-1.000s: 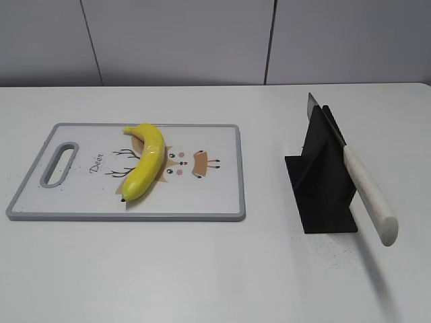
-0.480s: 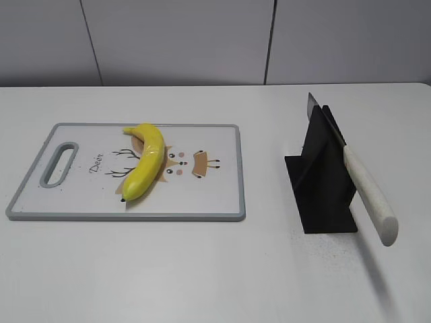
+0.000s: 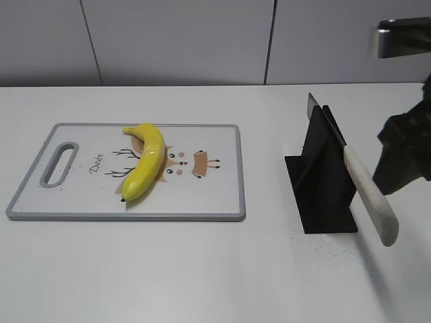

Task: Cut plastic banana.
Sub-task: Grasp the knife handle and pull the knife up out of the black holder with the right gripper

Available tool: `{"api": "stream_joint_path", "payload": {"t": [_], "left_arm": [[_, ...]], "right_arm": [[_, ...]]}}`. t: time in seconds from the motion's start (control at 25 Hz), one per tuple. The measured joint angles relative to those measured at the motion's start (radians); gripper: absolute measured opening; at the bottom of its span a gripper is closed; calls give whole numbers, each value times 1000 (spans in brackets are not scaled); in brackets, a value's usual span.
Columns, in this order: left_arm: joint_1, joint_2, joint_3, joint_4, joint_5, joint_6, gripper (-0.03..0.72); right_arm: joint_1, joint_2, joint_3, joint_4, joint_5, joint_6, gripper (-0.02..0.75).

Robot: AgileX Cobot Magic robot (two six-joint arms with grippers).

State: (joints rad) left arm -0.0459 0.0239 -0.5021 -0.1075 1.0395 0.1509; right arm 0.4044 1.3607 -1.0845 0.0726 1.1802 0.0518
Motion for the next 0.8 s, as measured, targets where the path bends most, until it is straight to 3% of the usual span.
{"api": "stream_joint_path", "payload": {"t": [0.8], "left_arm": [[0,0,0,0,0,0,521]], "right_arm": [[9,266,-4,-65,-112,197,483]]}}
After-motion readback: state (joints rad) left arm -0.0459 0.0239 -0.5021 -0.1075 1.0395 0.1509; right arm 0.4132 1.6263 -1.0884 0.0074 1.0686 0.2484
